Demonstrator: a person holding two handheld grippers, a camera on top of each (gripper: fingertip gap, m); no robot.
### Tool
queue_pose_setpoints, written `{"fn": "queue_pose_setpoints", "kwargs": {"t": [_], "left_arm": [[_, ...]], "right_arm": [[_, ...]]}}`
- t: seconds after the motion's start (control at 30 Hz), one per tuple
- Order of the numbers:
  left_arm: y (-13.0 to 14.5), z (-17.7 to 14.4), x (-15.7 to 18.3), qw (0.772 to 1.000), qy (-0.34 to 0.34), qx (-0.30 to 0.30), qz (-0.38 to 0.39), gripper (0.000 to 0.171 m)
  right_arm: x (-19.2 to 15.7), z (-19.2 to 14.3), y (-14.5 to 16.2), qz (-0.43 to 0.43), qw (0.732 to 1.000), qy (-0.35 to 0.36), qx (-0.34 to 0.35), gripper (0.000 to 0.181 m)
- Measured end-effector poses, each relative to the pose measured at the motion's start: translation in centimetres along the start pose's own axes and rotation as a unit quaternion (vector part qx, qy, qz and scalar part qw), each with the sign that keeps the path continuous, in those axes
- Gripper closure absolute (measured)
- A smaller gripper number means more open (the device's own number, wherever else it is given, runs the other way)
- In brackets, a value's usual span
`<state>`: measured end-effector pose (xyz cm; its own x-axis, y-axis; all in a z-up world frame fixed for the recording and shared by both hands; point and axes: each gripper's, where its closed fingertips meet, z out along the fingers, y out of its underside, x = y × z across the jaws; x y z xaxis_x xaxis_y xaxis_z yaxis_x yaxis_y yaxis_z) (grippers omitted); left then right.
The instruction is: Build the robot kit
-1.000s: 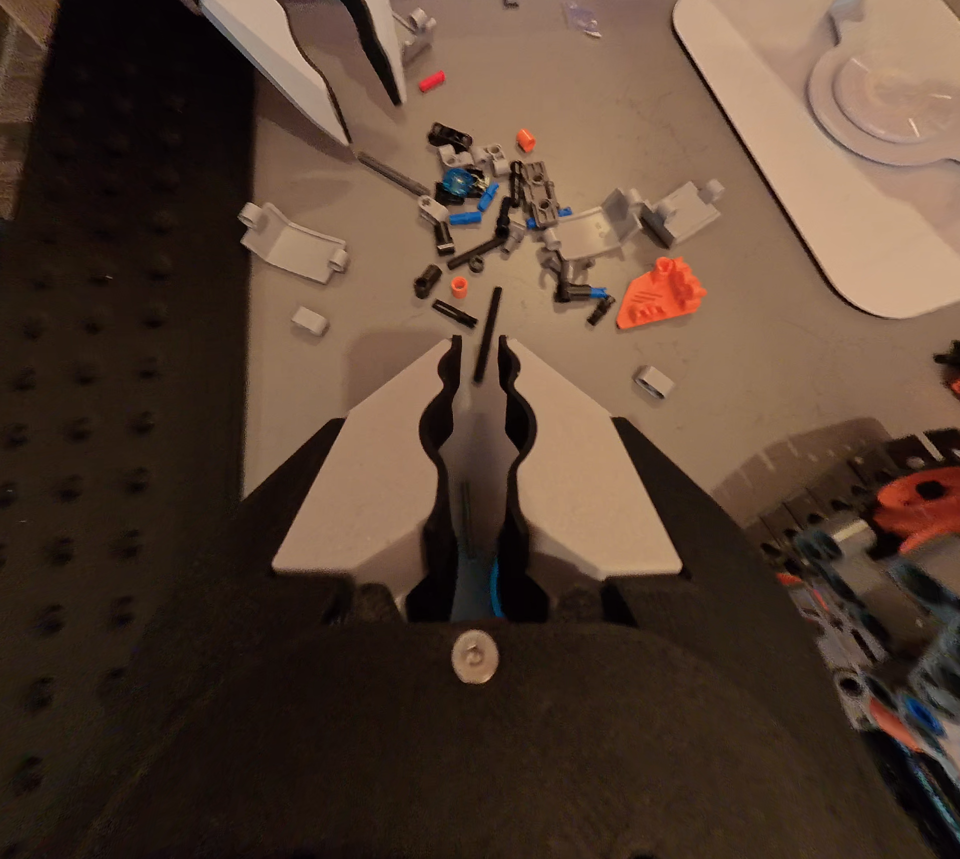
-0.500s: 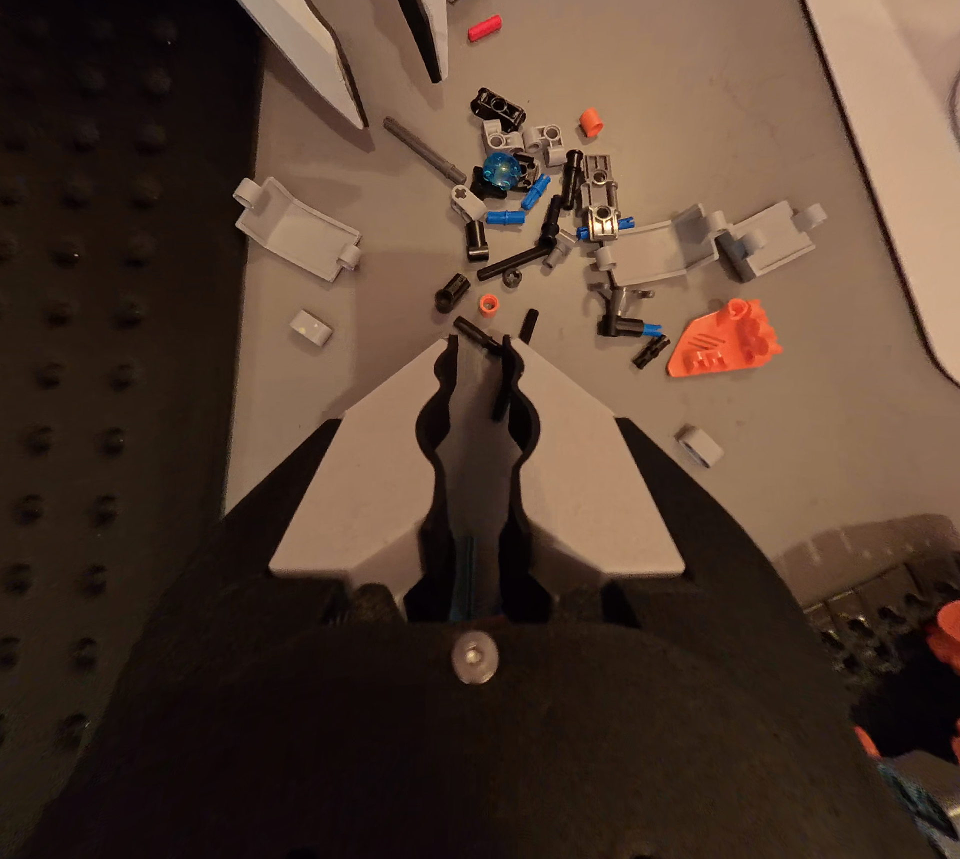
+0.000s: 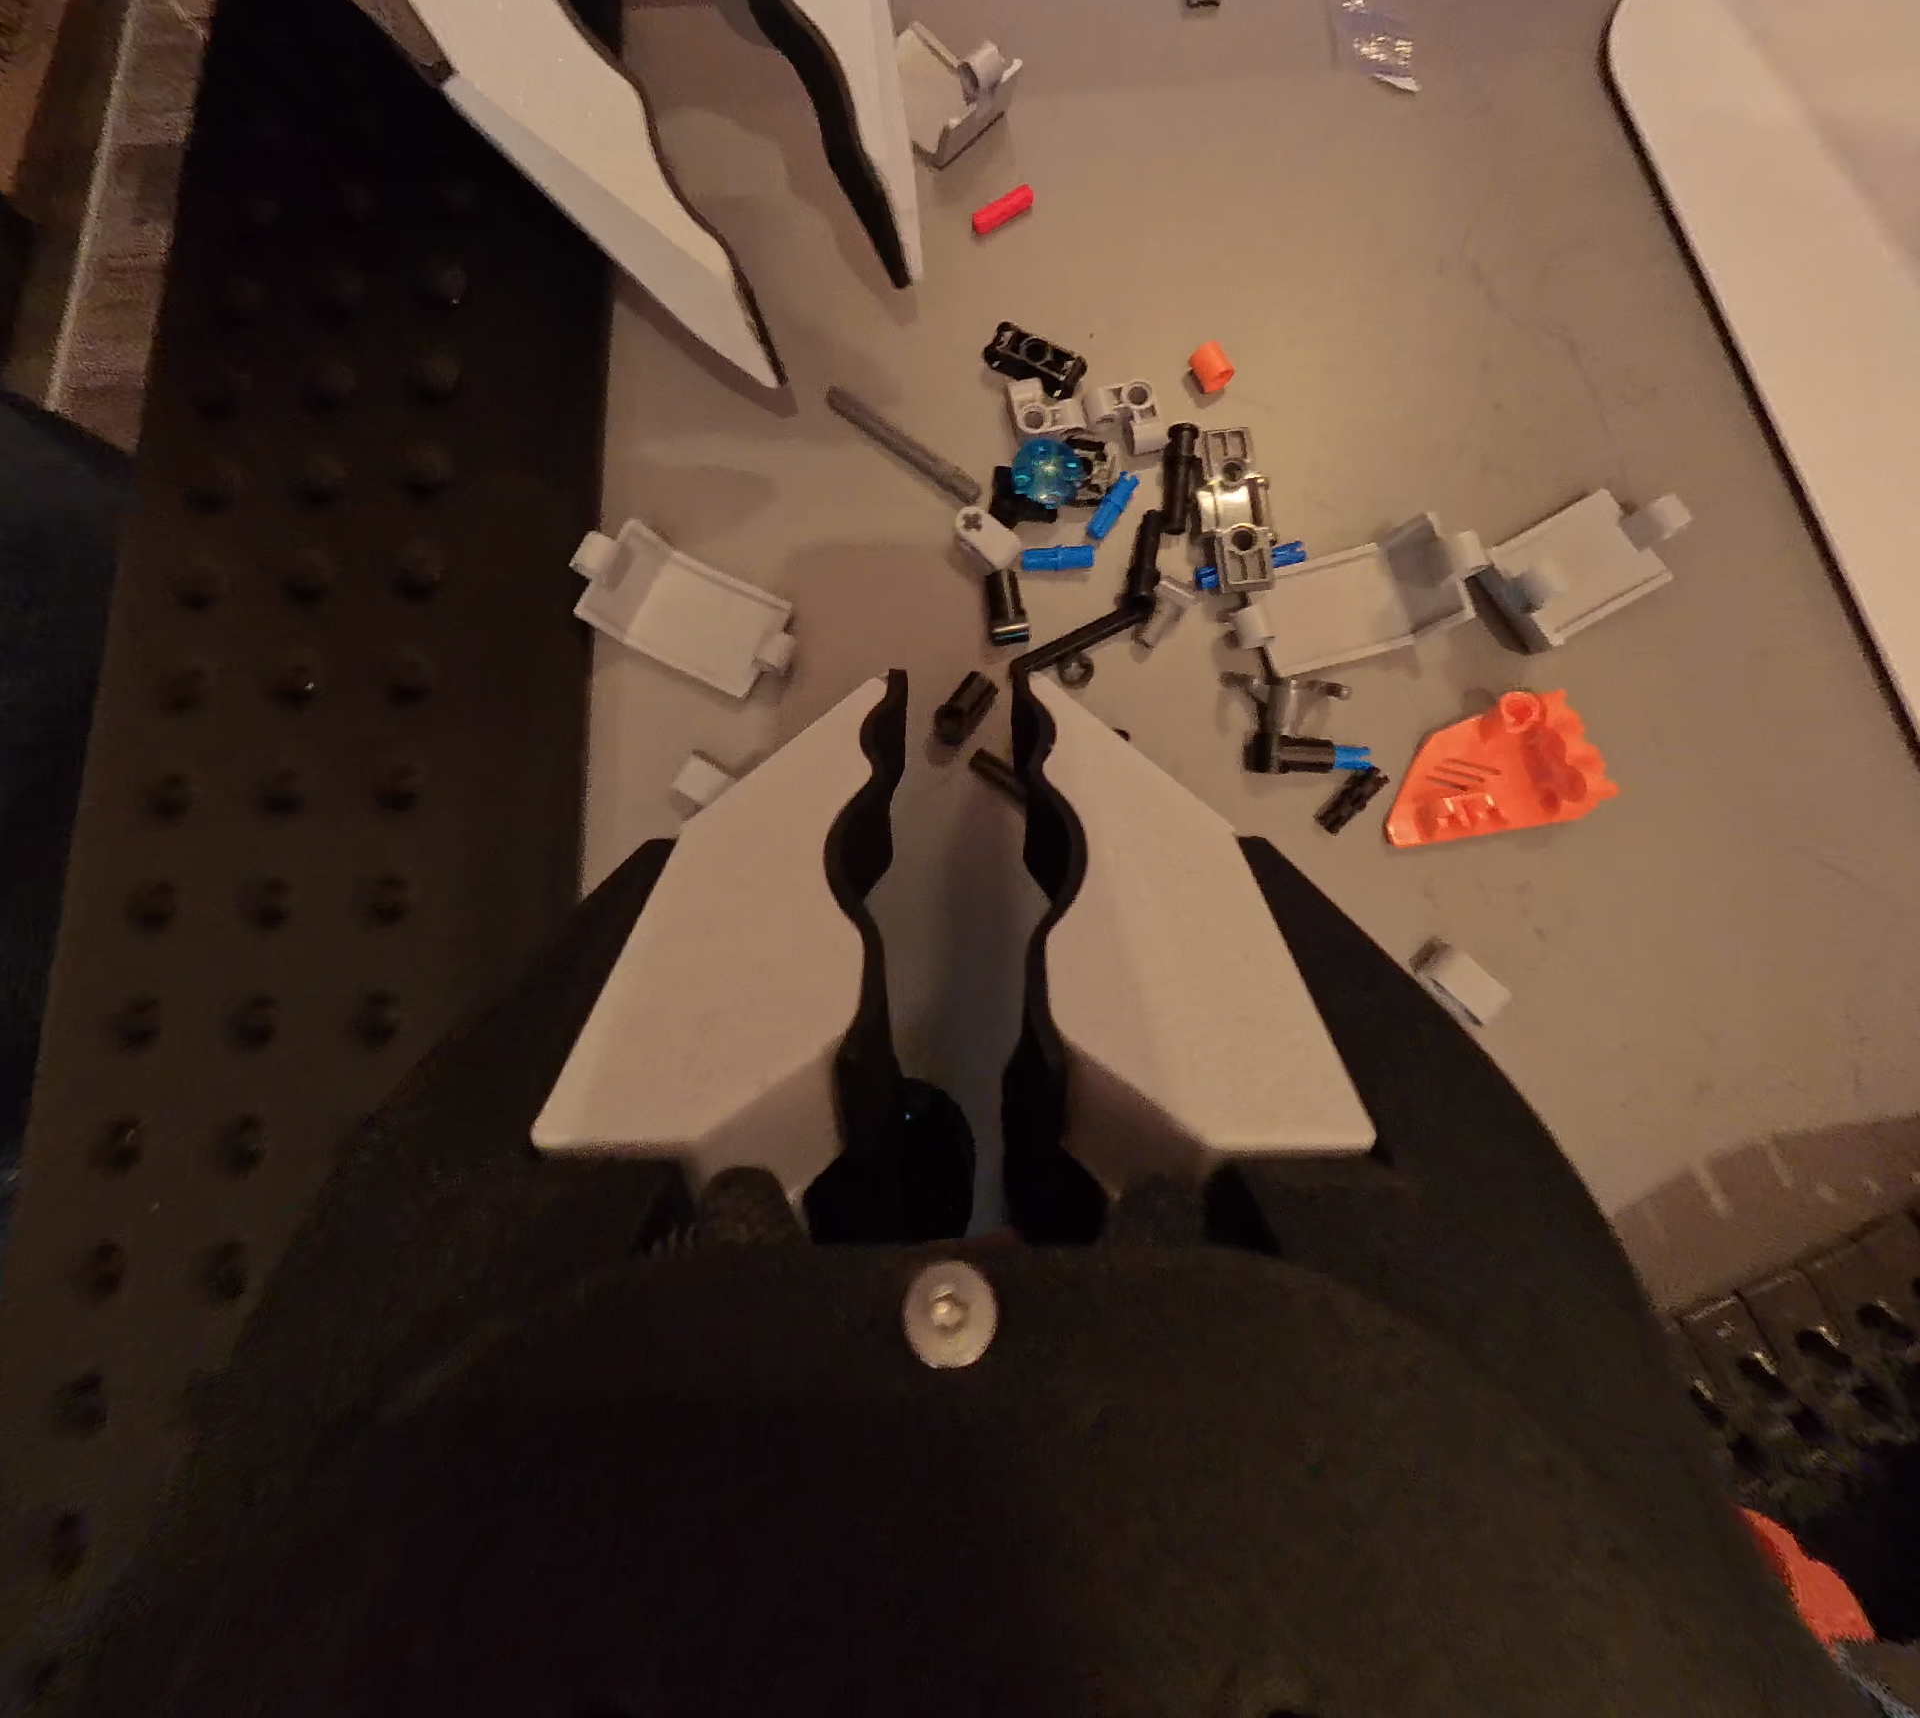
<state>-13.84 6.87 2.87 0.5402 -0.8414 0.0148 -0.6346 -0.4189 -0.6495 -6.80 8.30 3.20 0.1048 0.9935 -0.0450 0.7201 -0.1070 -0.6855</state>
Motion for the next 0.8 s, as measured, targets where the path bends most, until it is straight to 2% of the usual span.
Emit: {"fn": "queue_pose_setpoints", "kwargs": {"t": [0.23,0.37,0.57,0.67,0.8], "left_arm": [[1.2,-2.1,-1.7,0.999,-0.032,0.000,-0.021,0.141],[1.7,-3.1,-2.5,0.999,-0.044,0.003,-0.030,0.142],[1.8,-3.0,-2.7,0.998,-0.043,0.013,-0.033,0.142],[1.5,-2.7,-2.6,0.999,-0.038,0.017,-0.029,0.142],[0.9,-2.4,-2.5,0.999,-0.033,0.026,-0.023,0.142]], "right_arm": [[1.1,1.1,-0.5,0.029,0.999,0.031,-0.003,0.163],[2.4,1.2,-1.5,0.045,0.997,0.058,0.023,0.165],[3.8,2.7,-1.0,0.041,0.996,0.080,-0.005,0.168],[4.0,2.8,-1.1,0.037,0.996,0.080,-0.006,0.179],[4.3,2.7,-0.9,0.036,0.995,0.089,-0.006,0.180]]}}
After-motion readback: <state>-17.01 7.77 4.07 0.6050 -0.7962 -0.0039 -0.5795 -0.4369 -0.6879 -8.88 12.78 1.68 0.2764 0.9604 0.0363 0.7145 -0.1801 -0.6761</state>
